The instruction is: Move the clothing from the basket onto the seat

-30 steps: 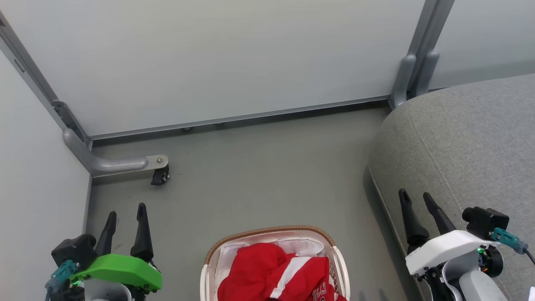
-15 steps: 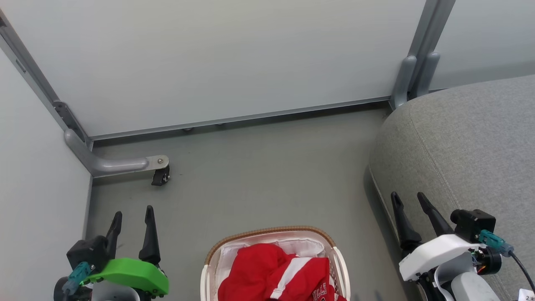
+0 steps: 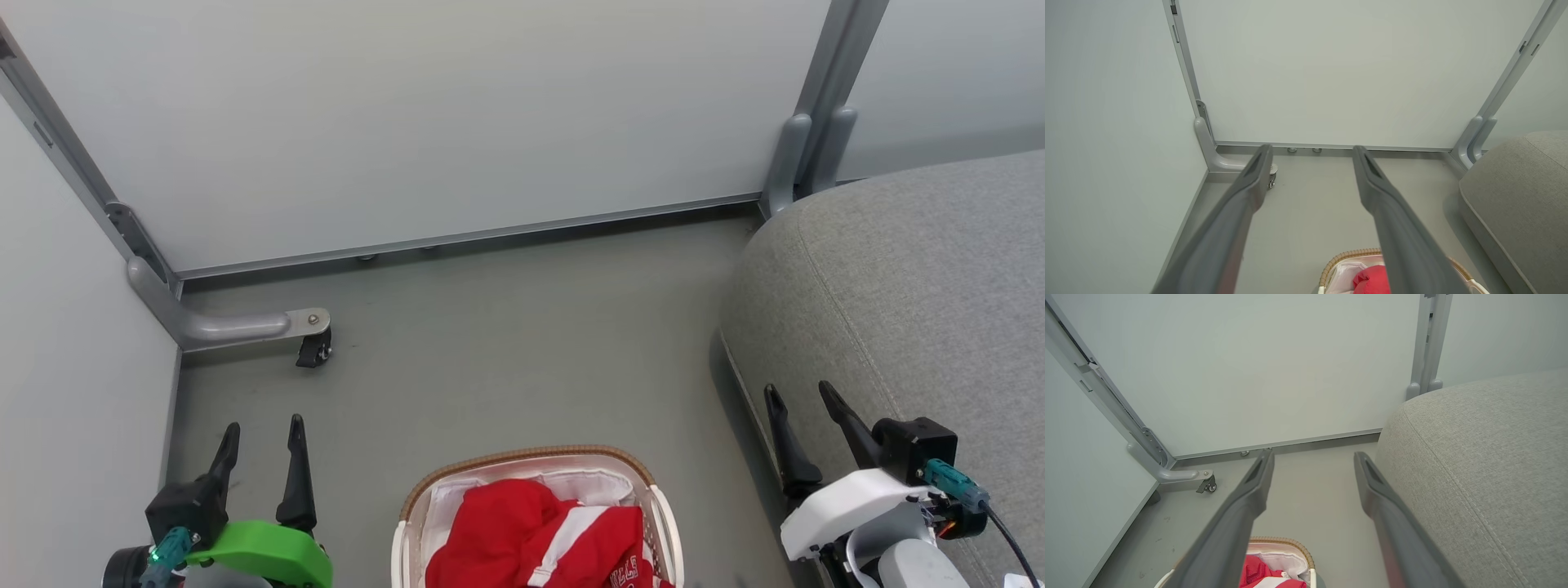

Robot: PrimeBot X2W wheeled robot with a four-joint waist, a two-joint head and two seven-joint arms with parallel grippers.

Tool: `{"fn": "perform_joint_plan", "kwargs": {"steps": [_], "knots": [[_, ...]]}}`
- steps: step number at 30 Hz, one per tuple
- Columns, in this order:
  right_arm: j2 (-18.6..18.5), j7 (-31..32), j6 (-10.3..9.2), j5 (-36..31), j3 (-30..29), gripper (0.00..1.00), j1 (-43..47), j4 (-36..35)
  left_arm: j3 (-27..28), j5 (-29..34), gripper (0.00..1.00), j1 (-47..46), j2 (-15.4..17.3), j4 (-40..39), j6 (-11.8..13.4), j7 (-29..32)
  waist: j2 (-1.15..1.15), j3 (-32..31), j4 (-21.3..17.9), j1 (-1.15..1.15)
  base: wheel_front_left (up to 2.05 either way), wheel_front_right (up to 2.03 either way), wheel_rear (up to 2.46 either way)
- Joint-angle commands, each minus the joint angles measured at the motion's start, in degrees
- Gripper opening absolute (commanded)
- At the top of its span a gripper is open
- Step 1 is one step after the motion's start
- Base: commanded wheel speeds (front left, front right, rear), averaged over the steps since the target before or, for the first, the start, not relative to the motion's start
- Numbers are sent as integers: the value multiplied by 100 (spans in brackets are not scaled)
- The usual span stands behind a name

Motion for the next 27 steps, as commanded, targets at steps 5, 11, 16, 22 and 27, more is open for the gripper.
{"fn": "perform_joint_plan", "kwargs": {"steps": [5, 11, 16, 22, 27], "knots": [[19, -103, 2, -313, -80, 100, 79, 35, 122, 253, 100, 87, -50, 59, -33, -92, 0, -10, -15, 0, 0, 0, 0], [30, -165, 2, -527, -56, 100, 105, 57, 104, 349, 100, 98, -75, 9, -120, -155, 0, 11, -27, 0, 0, 0, 0], [34, -214, 2, -709, 13, 100, -6, 36, 68, 542, 100, 59, -94, 71, -153, -206, 0, 169, -97, 0, 0, 0, 0], [51, -279, 0, -967, 119, 100, -375, -186, -143, 749, 100, -329, -94, 98, -172, -269, 0, 924, -300, 0, 0, 0, 0], [73, -291, 1, -1057, 230, 100, -742, -400, -597, 475, 100, -807, 32, 279, -177, -273, 0, 1701, -551, 0, 0, 0, 0]]}}
